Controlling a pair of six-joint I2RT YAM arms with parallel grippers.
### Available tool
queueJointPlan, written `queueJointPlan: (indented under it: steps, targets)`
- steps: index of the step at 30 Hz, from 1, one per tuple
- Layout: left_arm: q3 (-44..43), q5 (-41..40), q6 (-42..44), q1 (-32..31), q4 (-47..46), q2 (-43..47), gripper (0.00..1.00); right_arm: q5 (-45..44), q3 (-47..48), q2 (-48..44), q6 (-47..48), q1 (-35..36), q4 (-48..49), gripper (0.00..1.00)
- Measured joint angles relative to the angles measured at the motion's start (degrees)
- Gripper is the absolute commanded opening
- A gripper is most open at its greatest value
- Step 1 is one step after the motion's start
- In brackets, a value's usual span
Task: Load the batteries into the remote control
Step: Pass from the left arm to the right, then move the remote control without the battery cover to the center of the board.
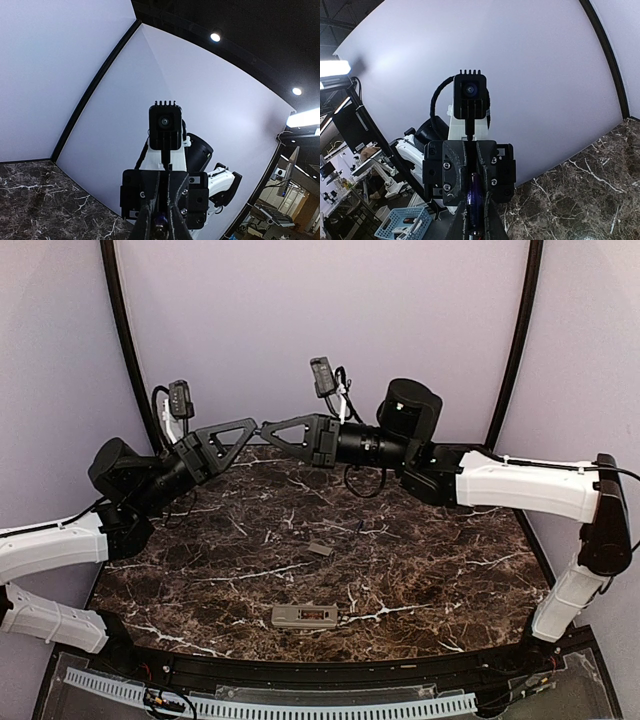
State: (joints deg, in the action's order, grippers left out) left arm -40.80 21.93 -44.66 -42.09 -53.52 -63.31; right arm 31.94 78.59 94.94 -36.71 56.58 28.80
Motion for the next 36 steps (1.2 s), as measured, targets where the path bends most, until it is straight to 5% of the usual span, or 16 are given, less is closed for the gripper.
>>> queueJointPlan:
  steps: [1, 3, 7, 19, 23, 31, 36]
  targets:
    - [-0.02, 0.0, 0.02, 0.0, 0.04, 0.0, 0.38, 0.0, 0.0, -0.07, 0.09, -0.02, -0.24, 0.0]
    - [-0.04, -0.09, 0.9, -0.04, 0.68, 0.0, 0.66, 0.13, -0.04, -0.44, 0.46, -0.17, -1.36, 0.0]
    - [-0.11, -1.79, 6.12, -0.04, 7.5, 1.81, 0.84, 0.72, -1.2, -2.29, 0.85, -1.01, -4.04, 0.0]
    - [-10.19, -5.44, 43.95, -0.48, 49.92, 12.74, 0.83, -1.77, -7.04, -9.66, 3.17, -4.9, -26.51, 0.0]
    - [-9.68, -6.6, 56.04, -5.64, 64.87, 12.31, 0.85, -3.37, -12.98, -10.62, 1.95, -4.9, -33.68, 0.0]
    - [-9.66, -17.18, 69.48, -16.59, 84.59, 3.02, 0.85, -7.5, -25.62, -16.98, -1.86, -4.7, -39.34, 0.0]
    - [-9.46, -21.18, 73.48, -21.2, 88.85, -4.11, 0.87, -8.26, -31.01, -18.71, -2.89, -4.28, -38.12, 0.0]
